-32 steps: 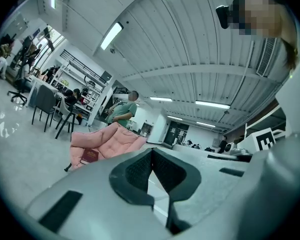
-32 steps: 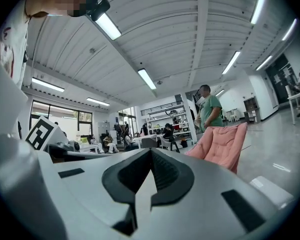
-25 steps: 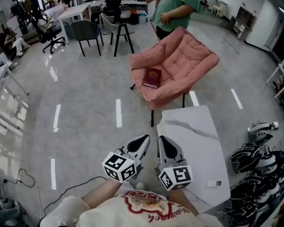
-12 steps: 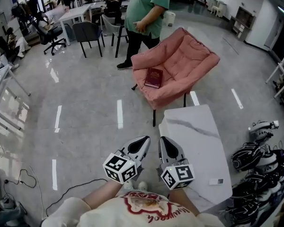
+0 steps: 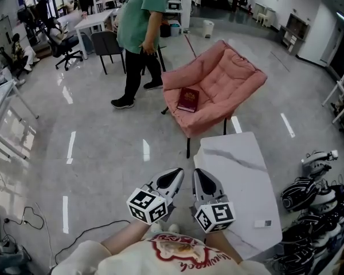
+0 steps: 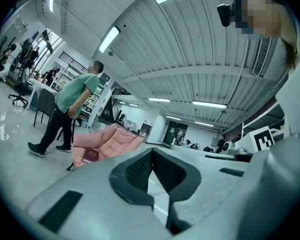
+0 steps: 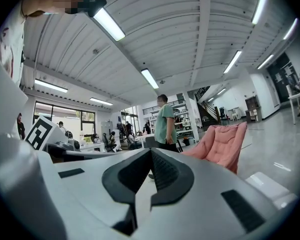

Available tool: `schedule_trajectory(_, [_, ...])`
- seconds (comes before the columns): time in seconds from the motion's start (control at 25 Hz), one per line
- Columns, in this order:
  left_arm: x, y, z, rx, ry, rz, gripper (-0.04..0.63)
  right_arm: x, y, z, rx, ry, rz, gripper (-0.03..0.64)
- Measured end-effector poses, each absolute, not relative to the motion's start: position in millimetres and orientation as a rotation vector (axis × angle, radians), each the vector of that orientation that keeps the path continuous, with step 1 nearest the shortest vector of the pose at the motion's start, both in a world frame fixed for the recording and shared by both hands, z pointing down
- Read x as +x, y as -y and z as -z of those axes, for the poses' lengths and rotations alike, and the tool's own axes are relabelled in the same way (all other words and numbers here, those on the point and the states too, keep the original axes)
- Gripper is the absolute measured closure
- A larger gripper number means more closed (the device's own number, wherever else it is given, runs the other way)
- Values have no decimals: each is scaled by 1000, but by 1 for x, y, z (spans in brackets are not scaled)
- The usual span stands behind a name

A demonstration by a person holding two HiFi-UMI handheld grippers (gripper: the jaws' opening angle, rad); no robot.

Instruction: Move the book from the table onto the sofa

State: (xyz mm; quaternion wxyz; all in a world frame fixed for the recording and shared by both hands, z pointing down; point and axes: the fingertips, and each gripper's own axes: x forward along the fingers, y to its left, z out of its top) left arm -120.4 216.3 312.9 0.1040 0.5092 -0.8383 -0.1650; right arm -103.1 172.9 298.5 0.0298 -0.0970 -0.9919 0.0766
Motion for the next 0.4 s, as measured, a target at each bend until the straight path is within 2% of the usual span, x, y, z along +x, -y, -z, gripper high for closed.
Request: schedule_trajectory(0.4, [-122, -215, -314, 1506, 2465, 482, 591, -107, -177, -300, -333, 3042, -315, 617])
